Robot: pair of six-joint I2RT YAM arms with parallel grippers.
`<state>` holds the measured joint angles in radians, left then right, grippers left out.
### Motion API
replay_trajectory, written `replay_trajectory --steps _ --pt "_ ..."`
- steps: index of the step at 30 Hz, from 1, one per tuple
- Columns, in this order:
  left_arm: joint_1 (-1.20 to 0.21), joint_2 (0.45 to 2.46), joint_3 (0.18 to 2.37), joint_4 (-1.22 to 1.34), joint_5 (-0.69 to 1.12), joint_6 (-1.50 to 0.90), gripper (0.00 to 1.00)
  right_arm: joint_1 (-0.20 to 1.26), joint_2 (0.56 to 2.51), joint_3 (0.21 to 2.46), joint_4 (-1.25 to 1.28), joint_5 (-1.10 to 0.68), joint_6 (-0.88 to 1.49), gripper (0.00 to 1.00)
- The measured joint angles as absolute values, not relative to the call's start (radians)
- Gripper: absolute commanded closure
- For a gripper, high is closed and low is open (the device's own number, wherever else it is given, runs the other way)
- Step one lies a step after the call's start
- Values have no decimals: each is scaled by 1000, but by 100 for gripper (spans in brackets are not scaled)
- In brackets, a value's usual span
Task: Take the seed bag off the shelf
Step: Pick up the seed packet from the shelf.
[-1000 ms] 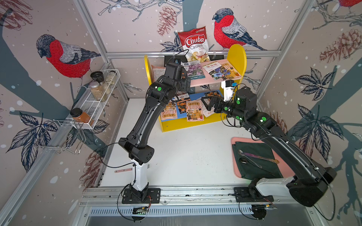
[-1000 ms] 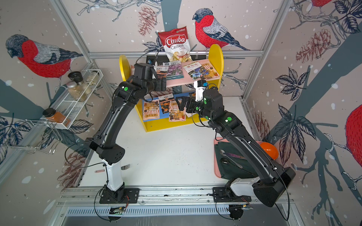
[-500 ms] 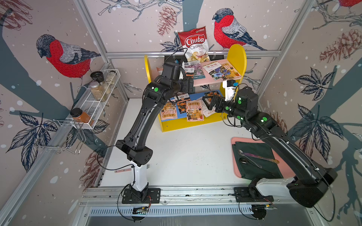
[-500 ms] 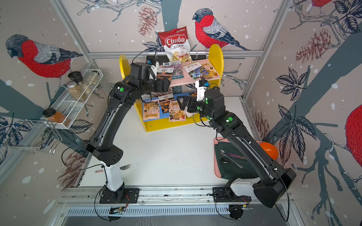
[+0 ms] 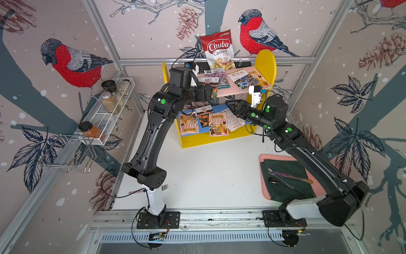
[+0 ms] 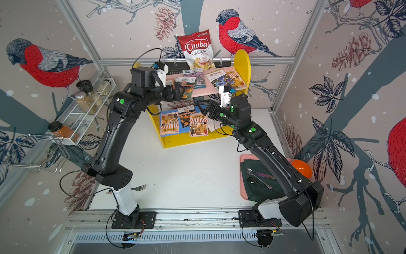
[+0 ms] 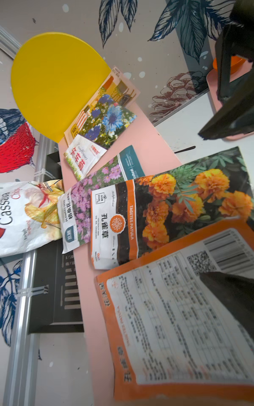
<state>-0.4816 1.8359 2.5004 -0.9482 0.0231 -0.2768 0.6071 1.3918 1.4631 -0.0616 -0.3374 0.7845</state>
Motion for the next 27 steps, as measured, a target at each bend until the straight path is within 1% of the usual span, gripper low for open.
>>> replay_trajectory --steps 2,4,10,15,27 --pt "-474 1818 2494 -931 35 -280 2 620 1414 1475 -50 -340 805 29" --pt "-469 1791 2472 -910 62 -280 2 628 1431 1477 -26 -342 833 33" --pt "-442 1668 2294 -828 115 -280 1 641 1493 1498 33 -344 901 44" --pt "-440 1529 2106 -744 157 -275 1 644 1546 1538 72 -349 949 48" --pt "-440 1301 1832 -622 189 -260 2 634 1630 1608 127 -378 1024 57"
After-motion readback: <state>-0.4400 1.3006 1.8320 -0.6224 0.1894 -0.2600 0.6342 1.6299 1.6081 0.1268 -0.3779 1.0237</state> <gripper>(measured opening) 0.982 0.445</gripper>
